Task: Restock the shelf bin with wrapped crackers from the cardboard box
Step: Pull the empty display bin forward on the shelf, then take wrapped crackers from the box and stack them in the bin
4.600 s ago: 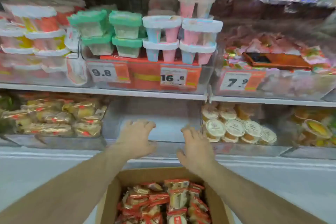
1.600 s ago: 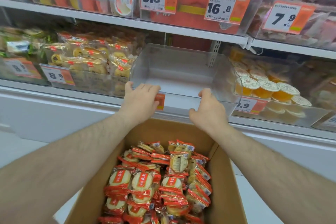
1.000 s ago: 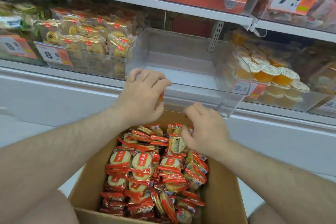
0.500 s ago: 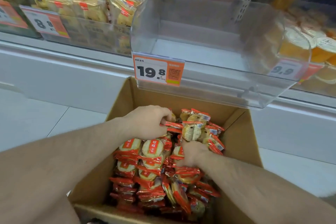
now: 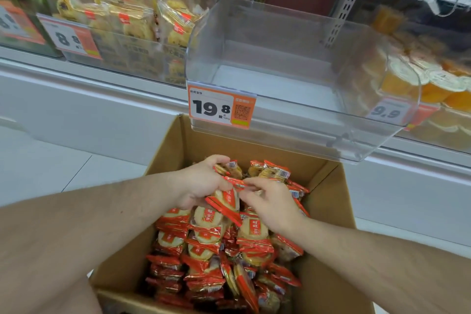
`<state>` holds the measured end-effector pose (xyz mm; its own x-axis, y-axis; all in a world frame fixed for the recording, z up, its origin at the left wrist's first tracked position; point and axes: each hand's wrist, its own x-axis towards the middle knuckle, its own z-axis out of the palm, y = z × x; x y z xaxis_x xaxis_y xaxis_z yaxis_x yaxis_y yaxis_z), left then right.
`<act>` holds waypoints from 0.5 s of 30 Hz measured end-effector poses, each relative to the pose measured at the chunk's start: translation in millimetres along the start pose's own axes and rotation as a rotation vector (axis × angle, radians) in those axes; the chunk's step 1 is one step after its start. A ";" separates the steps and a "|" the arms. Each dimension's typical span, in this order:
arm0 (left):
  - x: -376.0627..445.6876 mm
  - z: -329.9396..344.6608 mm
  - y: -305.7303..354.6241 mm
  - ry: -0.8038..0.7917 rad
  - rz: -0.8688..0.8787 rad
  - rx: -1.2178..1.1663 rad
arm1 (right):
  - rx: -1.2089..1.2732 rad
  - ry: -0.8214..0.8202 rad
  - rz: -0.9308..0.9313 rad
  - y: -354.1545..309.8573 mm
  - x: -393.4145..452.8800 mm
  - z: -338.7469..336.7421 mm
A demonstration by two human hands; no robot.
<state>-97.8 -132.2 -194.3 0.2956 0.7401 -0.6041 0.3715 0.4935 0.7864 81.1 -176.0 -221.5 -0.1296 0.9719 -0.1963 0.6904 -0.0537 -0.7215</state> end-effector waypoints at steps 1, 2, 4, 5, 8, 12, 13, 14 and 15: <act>-3.3 -4.2 0.1 0.003 -0.005 0.020 | -0.082 0.062 0.088 15.7 15.6 -3.4; -4.3 -9.0 -1.7 0.001 0.005 0.030 | -0.217 0.057 0.167 29.5 29.9 -7.3; -1.7 -17.2 -5.0 0.036 0.001 0.053 | -0.525 -0.067 0.222 54.7 51.6 -8.0; -4.0 -19.5 -3.8 0.039 -0.007 0.039 | -0.654 -0.104 0.208 63.4 57.6 -5.8; -13.7 -18.2 1.0 0.024 -0.032 0.040 | -0.916 -0.117 0.136 75.1 59.6 3.3; -16.3 -17.7 4.9 0.049 -0.053 0.028 | -1.043 -0.194 -0.006 74.6 51.7 8.8; -16.1 -18.1 5.8 0.061 -0.051 0.026 | -1.010 -0.212 -0.045 69.1 47.8 6.6; -15.5 -19.3 6.9 0.078 -0.053 0.026 | -0.974 -0.230 -0.072 61.0 42.7 2.9; -14.8 -21.1 7.5 0.096 -0.052 0.028 | -0.947 -0.230 -0.104 52.3 36.7 -1.6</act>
<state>-117.9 -129.8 -176.7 0.1901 0.7545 -0.6281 0.4087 0.5209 0.7494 113.6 -142.8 -265.4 -0.2881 0.8879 -0.3587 0.9403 0.3332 0.0695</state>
